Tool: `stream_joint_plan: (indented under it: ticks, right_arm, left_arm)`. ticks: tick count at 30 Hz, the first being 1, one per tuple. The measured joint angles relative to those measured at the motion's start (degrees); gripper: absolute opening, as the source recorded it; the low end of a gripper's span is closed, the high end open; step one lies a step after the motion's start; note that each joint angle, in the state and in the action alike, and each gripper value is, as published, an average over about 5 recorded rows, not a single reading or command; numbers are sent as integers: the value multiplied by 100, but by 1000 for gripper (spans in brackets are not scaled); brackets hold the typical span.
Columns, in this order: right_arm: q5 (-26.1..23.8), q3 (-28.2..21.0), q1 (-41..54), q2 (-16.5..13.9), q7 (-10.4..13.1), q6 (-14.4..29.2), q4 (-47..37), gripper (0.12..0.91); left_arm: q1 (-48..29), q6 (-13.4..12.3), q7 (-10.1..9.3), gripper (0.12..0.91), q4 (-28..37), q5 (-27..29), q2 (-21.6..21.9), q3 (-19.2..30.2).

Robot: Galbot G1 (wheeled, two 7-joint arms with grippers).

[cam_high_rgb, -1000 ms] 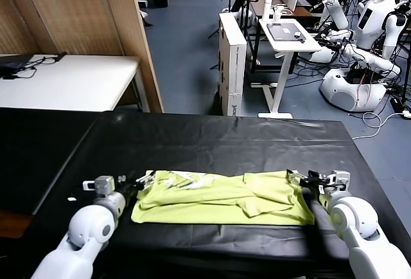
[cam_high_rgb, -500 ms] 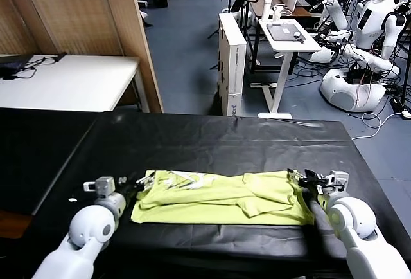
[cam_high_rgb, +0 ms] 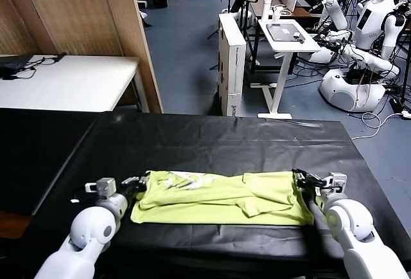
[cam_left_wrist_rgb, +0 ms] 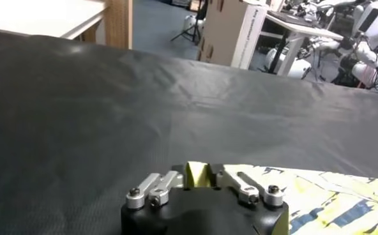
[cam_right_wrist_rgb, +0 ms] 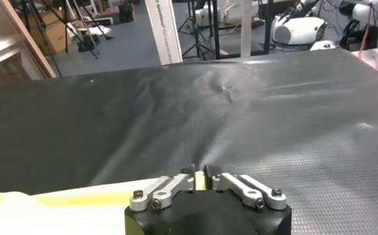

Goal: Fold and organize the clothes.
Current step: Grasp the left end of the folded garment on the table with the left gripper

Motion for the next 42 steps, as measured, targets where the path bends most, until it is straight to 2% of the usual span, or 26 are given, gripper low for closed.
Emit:
stream_joint_plan:
  ticks: [9, 17, 23, 26, 29, 36, 37, 40, 42]
  right_arm:
    - [15, 113, -12, 49, 92, 446, -8, 140]
    - [22, 174, -46, 146, 158, 574, -51, 140]
    - [58, 168, -76, 170, 53, 609, -18, 140]
    - [63, 183, -111, 140, -63, 765, 36, 140]
    - [64, 217, -154, 70, -194, 997, 110, 231]
    - [55, 325, -326, -144, -367, 1514, 361, 658]
    - [46, 347, -370, -186, -399, 1608, 417, 715]
    - [34, 431, -541, -345, -515, 1935, 633, 866]
    - [58, 496, -678, -462, -598, 2159, 788, 896]
  left_arm:
    - [130, -74, 8, 171, -118, 80, 33, -112]
    - [241, -120, 30, 171, -143, 60, 118, -263]
    - [259, -132, 24, 171, -181, 63, 106, -282]
    - [262, -147, -12, 234, -220, 96, 93, -273]
    - [290, -157, -41, 382, -277, 143, 104, -272]
    - [426, -157, -81, 799, -413, 134, 212, -391]
    - [452, -136, -112, 840, -437, 90, 233, -418]
    - [553, 3, -270, 898, -557, -205, 313, -517]
    - [636, 99, -376, 905, -673, -491, 381, -598]
